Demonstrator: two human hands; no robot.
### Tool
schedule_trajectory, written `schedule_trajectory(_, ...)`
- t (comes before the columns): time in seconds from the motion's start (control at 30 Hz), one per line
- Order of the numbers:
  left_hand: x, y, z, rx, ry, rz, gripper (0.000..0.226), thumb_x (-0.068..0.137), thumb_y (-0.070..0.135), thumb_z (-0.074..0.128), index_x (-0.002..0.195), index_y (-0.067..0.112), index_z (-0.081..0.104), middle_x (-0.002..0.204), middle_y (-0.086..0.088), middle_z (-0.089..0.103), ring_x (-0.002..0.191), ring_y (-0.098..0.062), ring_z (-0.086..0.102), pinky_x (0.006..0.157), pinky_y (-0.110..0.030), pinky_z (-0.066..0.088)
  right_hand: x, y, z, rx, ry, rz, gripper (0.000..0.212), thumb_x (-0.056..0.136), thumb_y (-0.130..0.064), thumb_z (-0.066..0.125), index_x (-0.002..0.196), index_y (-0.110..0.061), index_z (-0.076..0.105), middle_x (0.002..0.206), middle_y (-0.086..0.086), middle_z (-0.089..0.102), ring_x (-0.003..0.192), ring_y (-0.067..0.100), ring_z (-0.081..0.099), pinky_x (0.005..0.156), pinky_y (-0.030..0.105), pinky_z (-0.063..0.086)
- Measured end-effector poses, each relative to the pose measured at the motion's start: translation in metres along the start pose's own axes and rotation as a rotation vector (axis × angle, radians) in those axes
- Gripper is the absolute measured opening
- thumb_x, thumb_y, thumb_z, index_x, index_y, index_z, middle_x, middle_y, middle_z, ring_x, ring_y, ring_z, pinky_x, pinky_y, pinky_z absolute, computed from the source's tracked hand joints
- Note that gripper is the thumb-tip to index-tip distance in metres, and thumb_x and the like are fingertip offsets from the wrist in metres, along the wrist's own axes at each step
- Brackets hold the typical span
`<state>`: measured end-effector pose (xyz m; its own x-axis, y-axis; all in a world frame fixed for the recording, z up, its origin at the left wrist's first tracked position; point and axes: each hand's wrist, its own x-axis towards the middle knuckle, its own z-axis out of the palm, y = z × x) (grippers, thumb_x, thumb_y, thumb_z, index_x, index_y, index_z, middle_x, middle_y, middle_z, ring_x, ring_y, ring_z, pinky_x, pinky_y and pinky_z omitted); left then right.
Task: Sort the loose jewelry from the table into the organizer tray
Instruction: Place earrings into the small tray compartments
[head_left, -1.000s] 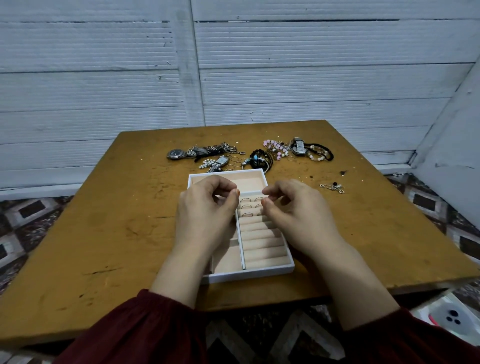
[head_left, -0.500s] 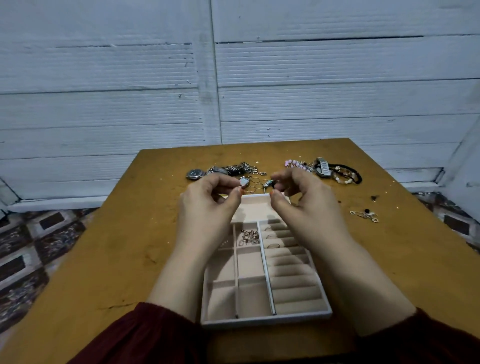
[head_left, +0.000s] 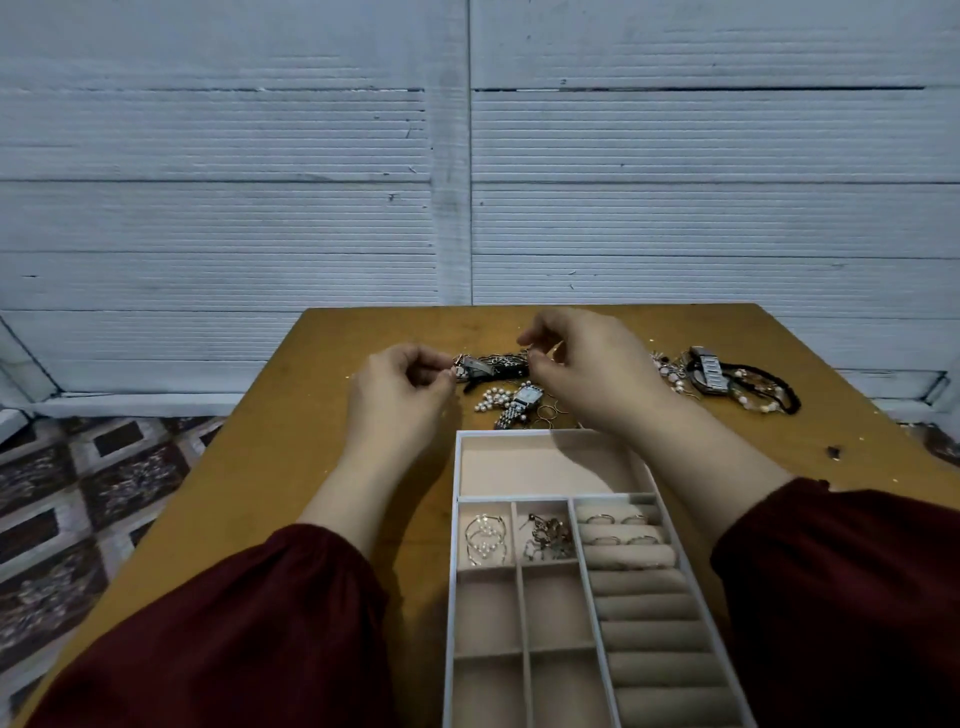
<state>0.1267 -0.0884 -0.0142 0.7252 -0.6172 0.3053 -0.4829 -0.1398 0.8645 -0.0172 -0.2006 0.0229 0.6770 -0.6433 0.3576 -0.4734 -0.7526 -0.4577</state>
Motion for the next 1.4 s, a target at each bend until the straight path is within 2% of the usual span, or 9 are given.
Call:
schedule_trajectory(0.13, 0.013, -0.014, 0.007, 0.139, -0.112, 0.010, 0.018, 0.080, 0.006, 0.066, 0.080, 0.025, 0.065, 0.070, 0.008, 0.065, 0.069, -0.013, 0.062, 0.067, -0.021, 0.048, 0.018, 0.000, 0.012, -0.229, -0.165, -0.038, 0.019, 0.088, -0.023, 0.056, 0.104, -0.029, 0.064, 0.107, -0.004, 0.068, 0.102, 0.021, 0.060, 0.076, 0.030, 0.044)
schedule_trajectory(0.23, 0.021, -0.017, 0.011, 0.185, -0.196, 0.023, 0.017, 0.080, 0.007, 0.067, 0.081, 0.024, 0.067, 0.072, 0.005, 0.066, 0.071, -0.015, 0.064, 0.070, -0.023, 0.049, 0.029, 0.003, 0.017, -0.303, -0.237, -0.022, 0.015, 0.087, -0.024, 0.061, 0.100, -0.030, 0.066, 0.105, -0.003, 0.069, 0.100, 0.023, 0.060, 0.072, 0.028, 0.041)
schedule_trajectory(0.33, 0.026, -0.015, 0.018, 0.288, -0.281, 0.043, 0.009, 0.081, 0.016, 0.071, 0.087, 0.023, 0.072, 0.076, 0.005, 0.065, 0.078, -0.015, 0.061, 0.070, -0.021, 0.042, 0.037, 0.006, 0.017, -0.302, -0.258, 0.003, 0.013, 0.086, -0.024, 0.062, 0.095, -0.032, 0.068, 0.102, -0.005, 0.069, 0.100, 0.021, 0.060, 0.075, 0.029, 0.045)
schedule_trajectory(0.5, 0.031, -0.008, 0.030, 0.475, -0.379, 0.080, 0.011, 0.081, 0.032, 0.073, 0.087, 0.024, 0.074, 0.092, -0.003, 0.069, 0.089, -0.019, 0.057, 0.076, -0.027, 0.043, 0.041, 0.014, 0.014, -0.262, -0.230, 0.034, 0.012, 0.087, -0.024, 0.061, 0.094, -0.030, 0.068, 0.101, -0.007, 0.070, 0.098, 0.018, 0.060, 0.074, 0.029, 0.044)
schedule_trajectory(0.7, 0.031, -0.003, 0.031, 0.510, -0.363, 0.064, 0.007, 0.080, 0.024, 0.074, 0.083, 0.017, 0.073, 0.080, 0.002, 0.063, 0.081, -0.016, 0.055, 0.070, -0.023, 0.038, 0.042, 0.019, 0.011, -0.247, -0.219, 0.042, 0.011, 0.088, -0.025, 0.061, 0.095, -0.031, 0.068, 0.102, -0.007, 0.069, 0.100, 0.018, 0.059, 0.077, 0.029, 0.045)
schedule_trajectory(0.87, 0.031, 0.001, 0.026, 0.480, -0.351, 0.073, 0.008, 0.084, 0.020, 0.067, 0.080, 0.014, 0.070, 0.082, 0.000, 0.067, 0.086, -0.021, 0.061, 0.075, -0.028, 0.048, 0.040, 0.021, 0.014, -0.237, -0.211, 0.042, 0.013, 0.087, -0.024, 0.061, 0.095, -0.030, 0.069, 0.100, -0.006, 0.070, 0.099, 0.019, 0.060, 0.079, 0.031, 0.048)
schedule_trajectory(1.03, 0.034, 0.007, 0.021, 0.405, -0.264, 0.087, 0.021, 0.086, 0.020, 0.065, 0.066, 0.020, 0.059, 0.062, 0.017, 0.054, 0.070, -0.011, 0.052, 0.061, -0.019, 0.033, 0.039, 0.019, 0.019, -0.248, -0.231, 0.019, 0.011, 0.087, -0.026, 0.062, 0.094, -0.031, 0.070, 0.099, -0.005, 0.069, 0.095, 0.020, 0.060, 0.072, 0.029, 0.045)
schedule_trajectory(1.13, 0.036, 0.011, 0.019, 0.374, -0.246, 0.116, 0.016, 0.089, 0.020, 0.061, 0.073, 0.021, 0.060, 0.065, 0.015, 0.053, 0.071, -0.011, 0.052, 0.059, -0.017, 0.029, 0.040, 0.017, 0.023, -0.261, -0.255, 0.002, 0.010, 0.088, -0.027, 0.062, 0.094, -0.032, 0.070, 0.101, -0.007, 0.070, 0.097, 0.019, 0.061, 0.073, 0.029, 0.047)
schedule_trajectory(1.4, 0.041, 0.011, 0.016, 0.304, -0.181, 0.165, 0.010, 0.094, 0.020, 0.053, 0.085, 0.019, 0.058, 0.087, 0.002, 0.057, 0.087, -0.017, 0.050, 0.073, -0.024, 0.033, 0.047, 0.012, 0.034, -0.308, -0.280, -0.020, 0.009, 0.084, -0.027, 0.067, 0.091, -0.029, 0.072, 0.096, -0.002, 0.071, 0.094, 0.021, 0.062, 0.071, 0.028, 0.047)
